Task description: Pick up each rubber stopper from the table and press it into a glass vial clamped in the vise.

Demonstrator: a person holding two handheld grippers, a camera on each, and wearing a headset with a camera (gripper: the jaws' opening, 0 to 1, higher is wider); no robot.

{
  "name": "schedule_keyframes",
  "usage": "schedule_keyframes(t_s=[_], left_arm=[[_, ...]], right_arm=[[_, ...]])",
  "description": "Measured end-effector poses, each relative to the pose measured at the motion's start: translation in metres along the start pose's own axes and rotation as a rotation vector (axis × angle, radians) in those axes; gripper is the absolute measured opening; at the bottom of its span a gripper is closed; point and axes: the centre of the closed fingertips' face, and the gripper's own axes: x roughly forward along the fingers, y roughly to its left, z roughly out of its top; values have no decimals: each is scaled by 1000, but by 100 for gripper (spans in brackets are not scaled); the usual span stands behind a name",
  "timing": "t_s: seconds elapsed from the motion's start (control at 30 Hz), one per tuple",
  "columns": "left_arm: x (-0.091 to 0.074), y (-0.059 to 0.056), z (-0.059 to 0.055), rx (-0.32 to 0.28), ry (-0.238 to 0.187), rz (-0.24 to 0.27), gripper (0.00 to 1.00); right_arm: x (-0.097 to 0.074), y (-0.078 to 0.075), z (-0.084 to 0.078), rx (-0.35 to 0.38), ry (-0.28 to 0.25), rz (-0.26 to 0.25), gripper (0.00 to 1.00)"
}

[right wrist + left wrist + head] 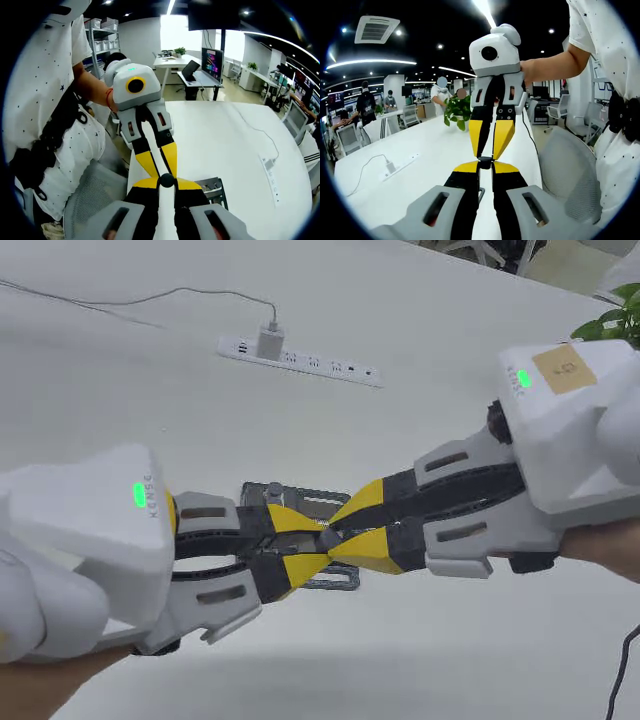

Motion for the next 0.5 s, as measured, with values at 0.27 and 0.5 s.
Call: schedule_keyframes(t_s=[0.27, 0.5], left_arm=[[-1, 0, 0, -1, -3, -6, 5], [-1, -1, -2, 3, 2, -11, 5]], right_arm=[[-1, -1, -1, 26, -20, 14, 5], [1, -1, -2, 42, -28, 25, 5]])
